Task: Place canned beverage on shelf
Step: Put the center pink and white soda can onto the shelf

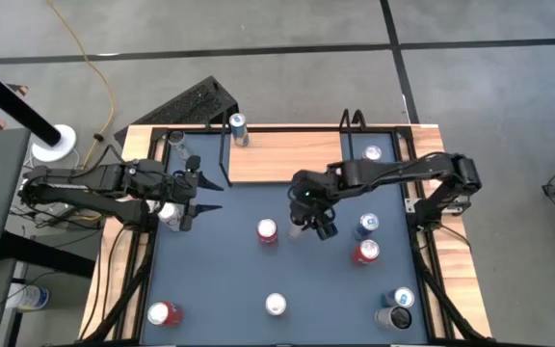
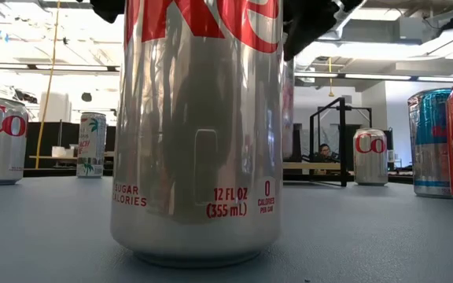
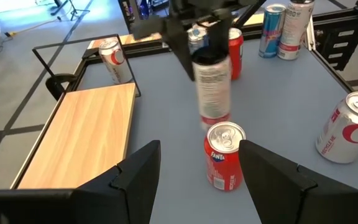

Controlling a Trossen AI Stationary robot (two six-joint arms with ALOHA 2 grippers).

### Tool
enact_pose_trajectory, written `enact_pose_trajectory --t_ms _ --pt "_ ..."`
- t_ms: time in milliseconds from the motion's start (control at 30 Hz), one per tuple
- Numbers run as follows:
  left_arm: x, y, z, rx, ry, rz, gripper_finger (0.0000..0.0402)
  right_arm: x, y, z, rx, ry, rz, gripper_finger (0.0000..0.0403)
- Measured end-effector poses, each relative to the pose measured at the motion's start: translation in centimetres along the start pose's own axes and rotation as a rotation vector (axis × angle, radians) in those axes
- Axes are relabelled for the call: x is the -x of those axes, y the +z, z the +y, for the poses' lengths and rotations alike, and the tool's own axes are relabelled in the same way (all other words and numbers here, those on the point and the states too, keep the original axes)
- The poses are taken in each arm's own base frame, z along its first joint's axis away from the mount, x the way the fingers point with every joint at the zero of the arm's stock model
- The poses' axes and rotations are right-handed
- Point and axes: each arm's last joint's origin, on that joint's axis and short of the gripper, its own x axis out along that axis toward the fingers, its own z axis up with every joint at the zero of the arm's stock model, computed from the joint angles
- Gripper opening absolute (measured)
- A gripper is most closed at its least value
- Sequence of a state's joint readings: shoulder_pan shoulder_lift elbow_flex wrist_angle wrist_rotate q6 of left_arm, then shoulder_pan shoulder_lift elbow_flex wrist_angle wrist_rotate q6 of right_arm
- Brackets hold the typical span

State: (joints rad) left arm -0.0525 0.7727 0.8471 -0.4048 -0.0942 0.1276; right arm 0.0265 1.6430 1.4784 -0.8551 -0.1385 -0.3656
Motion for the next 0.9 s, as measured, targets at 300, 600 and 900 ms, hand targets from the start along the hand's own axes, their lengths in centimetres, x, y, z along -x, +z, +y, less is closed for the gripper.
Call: enact_pose_trajectory --t_ms 300,600,900 --pt "0.0 0.1 0.0 0.001 0.002 -0.014 0.0208 1.8 -1.2 -3.2 -0.103 -0.238 0.029 0.0223" --pt "0.0 0.1 0.0 -0.039 0.003 -0.015 0.0208 4.2 -2.3 -9.3 -0.229 -0.368 -0.073 0.0223" --pt "0.0 0.0 0.6 -0.130 0.039 -0.003 0.0208 5.6 -3.6 -18.3 -0.366 -0.393 -0.066 0.0223"
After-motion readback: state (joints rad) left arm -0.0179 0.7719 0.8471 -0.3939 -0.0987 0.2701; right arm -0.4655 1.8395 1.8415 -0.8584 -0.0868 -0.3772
